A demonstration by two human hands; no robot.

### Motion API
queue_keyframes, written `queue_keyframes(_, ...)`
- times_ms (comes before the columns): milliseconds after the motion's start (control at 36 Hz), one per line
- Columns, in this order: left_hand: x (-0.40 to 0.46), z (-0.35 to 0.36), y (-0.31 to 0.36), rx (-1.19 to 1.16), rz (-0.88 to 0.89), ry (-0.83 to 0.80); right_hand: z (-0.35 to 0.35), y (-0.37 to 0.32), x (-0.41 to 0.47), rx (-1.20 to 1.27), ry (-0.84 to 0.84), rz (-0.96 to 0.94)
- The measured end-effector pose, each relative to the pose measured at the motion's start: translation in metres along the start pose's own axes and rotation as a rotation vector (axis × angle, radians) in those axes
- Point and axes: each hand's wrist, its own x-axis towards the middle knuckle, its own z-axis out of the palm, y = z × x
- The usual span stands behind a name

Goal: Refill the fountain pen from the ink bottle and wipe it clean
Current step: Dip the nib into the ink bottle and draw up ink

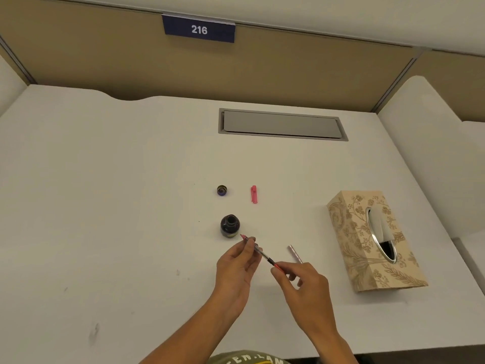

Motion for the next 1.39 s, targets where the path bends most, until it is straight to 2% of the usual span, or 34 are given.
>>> queue_keyframes(444,0.036,-0.005,0.017,-0.120,-0.141,-0.085,0.022,-0.040,0.027,-0.010,0.165,-0.007)
queue_keyframes(861,0.044,-0.006,0.026,-0.177,-0.166,-0.136,0.022,-0.059,0.046,-0.162,0.160,-0.036)
queue_keyframes(1083,0.045,-0.003,0.027,-0.232,-0.191,-0.168,0.023,-0.066,0.047,-0.468,0.185,-0.236)
queue_keyframes(1389,0.049,-0.004,0.027,-0.250,-0.194,-0.148,0.025,-0.069,0.062,-0.447,0.089,-0.222)
